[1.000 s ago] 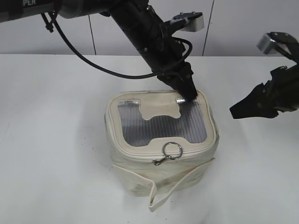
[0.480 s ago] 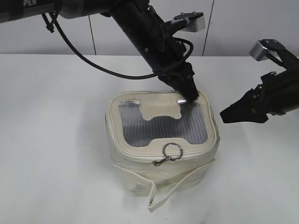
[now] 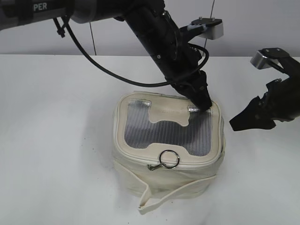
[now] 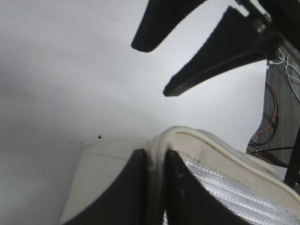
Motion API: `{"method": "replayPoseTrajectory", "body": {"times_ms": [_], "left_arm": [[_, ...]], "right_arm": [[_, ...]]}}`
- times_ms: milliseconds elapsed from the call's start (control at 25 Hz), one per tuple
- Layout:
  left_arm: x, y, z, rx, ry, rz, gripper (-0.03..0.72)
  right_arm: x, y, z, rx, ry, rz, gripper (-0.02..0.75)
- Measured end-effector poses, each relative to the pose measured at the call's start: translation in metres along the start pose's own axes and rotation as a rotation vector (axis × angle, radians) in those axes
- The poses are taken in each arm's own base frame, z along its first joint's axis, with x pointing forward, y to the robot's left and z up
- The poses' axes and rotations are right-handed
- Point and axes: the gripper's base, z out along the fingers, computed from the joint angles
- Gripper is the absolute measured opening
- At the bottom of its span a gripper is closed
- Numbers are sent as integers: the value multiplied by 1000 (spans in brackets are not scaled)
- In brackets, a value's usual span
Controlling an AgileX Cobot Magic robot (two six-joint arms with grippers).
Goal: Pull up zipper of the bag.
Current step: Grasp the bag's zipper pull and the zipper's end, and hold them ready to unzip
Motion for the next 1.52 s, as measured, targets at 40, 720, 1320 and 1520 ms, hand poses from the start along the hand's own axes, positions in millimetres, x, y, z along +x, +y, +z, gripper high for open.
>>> {"method": "replayPoseTrajectory", "body": {"times_ms": [40, 720, 1320, 1520], "left_arm": [[0, 0, 0, -4, 3, 2, 81], [1, 3, -1, -11, 6, -1, 81], [2, 3, -1, -12, 7, 0, 81], [2, 3, -2, -12, 6, -1, 81]], "right_arm": [[1, 1, 0, -16, 8, 5, 391], [10, 18, 2, -102, -3, 21, 464], [10, 13, 20, -152, -45, -30, 468], [11, 8, 32, -167, -70, -12, 452]]}}
